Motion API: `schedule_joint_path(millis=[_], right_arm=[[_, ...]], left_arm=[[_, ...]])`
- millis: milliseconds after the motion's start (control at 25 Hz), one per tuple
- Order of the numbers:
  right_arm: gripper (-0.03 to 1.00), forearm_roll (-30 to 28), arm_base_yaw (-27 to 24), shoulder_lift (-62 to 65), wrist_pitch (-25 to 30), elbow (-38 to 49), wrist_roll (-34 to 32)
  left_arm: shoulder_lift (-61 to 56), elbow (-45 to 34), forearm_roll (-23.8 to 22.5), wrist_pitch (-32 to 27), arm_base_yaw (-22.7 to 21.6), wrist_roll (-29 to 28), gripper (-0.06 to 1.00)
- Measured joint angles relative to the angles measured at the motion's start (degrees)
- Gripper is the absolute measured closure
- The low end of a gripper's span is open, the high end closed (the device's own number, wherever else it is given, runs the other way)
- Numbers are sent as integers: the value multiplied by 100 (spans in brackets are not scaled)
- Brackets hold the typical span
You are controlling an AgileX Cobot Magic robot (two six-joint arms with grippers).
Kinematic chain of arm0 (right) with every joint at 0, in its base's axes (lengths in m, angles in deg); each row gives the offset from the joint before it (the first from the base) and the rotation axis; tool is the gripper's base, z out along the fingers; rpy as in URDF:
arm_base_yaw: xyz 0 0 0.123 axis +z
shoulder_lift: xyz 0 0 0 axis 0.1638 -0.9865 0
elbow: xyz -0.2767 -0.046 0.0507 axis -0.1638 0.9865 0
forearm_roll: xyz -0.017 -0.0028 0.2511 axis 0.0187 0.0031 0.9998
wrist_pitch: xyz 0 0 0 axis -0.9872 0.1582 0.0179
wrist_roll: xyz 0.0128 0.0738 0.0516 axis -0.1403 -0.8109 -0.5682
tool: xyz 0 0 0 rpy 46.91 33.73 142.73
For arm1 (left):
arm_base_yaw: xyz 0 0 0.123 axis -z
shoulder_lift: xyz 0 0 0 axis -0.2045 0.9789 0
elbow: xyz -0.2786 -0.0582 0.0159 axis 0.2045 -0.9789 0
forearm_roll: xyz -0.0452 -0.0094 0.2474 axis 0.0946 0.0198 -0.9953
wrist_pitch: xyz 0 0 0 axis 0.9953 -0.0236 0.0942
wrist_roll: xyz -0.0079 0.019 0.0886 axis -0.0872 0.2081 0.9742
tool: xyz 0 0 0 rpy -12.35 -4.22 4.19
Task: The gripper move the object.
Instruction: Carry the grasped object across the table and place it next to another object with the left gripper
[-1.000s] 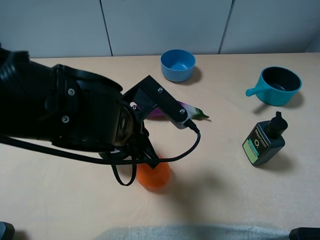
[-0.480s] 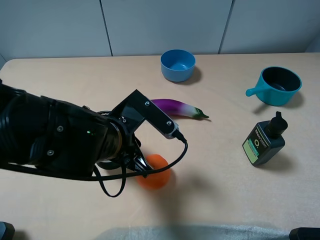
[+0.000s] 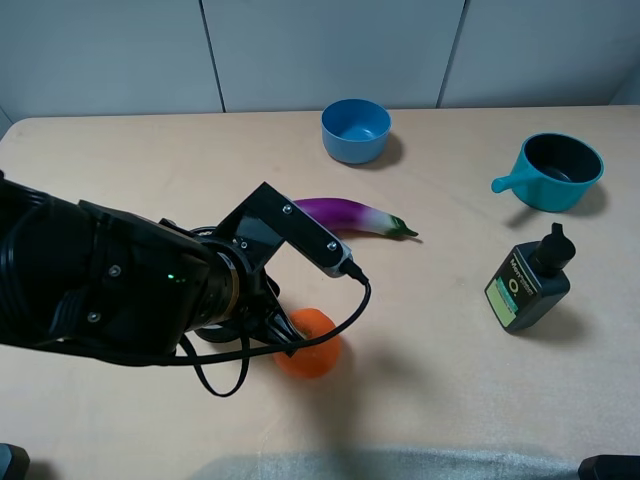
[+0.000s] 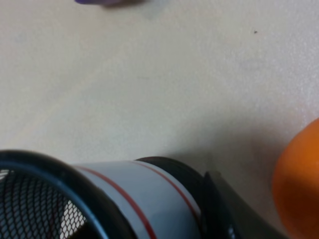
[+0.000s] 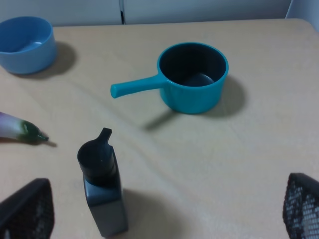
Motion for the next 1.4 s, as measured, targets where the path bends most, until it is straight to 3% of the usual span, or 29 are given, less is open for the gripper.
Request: schedule_joint_path(millis=[520, 760, 1000, 1400], right_arm=[[28, 0, 0, 0, 0, 0, 0], [28, 0, 0, 0, 0, 0, 0], [28, 5, 0, 0, 0, 0, 0], [28, 5, 0, 0, 0, 0, 0]], left_arm=[[0, 0, 6, 0, 0, -5, 63], [0, 0, 6, 5, 0, -12, 56], [0, 0, 6, 5, 0, -12, 39], [0, 0, 65, 5, 0, -12, 34]])
